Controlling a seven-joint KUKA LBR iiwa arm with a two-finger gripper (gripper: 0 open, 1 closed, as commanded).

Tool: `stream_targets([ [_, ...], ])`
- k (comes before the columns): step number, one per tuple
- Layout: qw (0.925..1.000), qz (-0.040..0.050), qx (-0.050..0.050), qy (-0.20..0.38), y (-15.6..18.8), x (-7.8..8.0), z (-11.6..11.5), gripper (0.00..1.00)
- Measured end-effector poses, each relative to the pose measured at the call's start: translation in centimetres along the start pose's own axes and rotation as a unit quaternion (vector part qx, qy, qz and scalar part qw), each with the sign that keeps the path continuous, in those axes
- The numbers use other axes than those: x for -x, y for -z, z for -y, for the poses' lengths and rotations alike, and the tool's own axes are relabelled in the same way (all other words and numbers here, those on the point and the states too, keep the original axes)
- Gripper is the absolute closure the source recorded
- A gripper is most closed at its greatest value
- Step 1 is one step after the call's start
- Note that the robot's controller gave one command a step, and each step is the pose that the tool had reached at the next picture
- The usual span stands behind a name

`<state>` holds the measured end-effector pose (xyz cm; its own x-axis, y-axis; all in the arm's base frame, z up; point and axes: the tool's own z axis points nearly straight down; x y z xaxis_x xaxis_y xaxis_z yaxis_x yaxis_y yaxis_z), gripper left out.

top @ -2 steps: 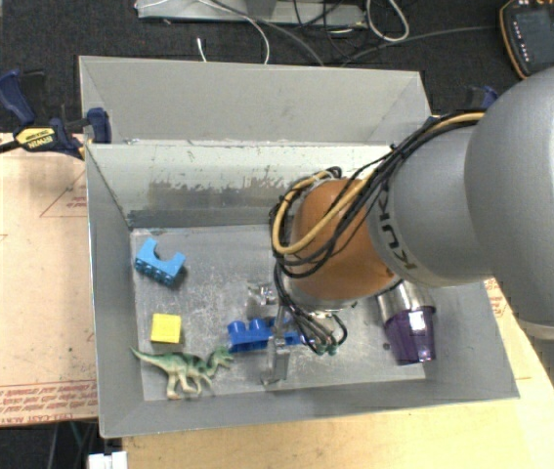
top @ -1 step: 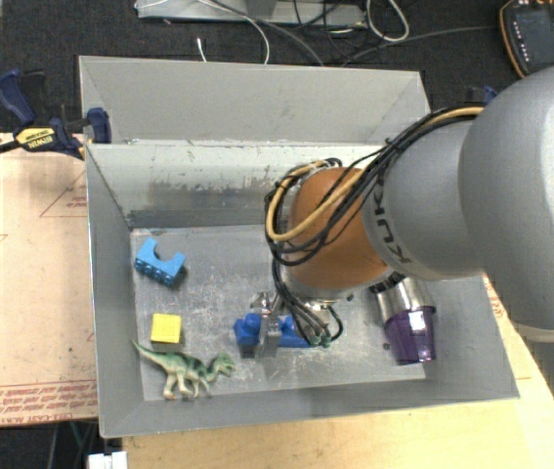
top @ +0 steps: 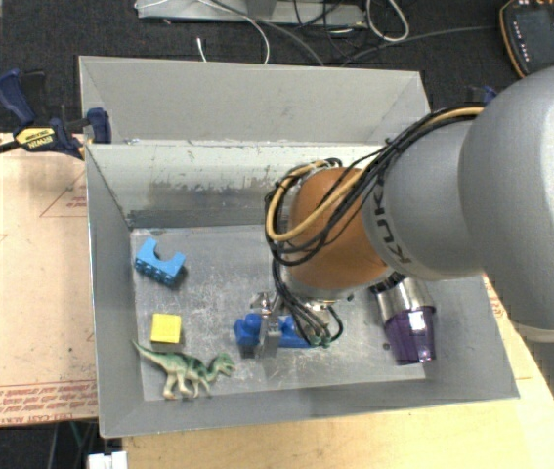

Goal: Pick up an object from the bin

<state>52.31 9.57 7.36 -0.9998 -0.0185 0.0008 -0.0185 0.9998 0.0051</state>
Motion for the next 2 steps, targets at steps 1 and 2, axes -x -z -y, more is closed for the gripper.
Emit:
stream_targets([
  [1, 1.0000, -0.0006, 0.000, 0.000, 0.8, 0.0, 0.0, 1.00],
  [2, 1.0000, -0.0055, 0.000, 0.000, 3.0, -0.3, 0.0, 1.00],
])
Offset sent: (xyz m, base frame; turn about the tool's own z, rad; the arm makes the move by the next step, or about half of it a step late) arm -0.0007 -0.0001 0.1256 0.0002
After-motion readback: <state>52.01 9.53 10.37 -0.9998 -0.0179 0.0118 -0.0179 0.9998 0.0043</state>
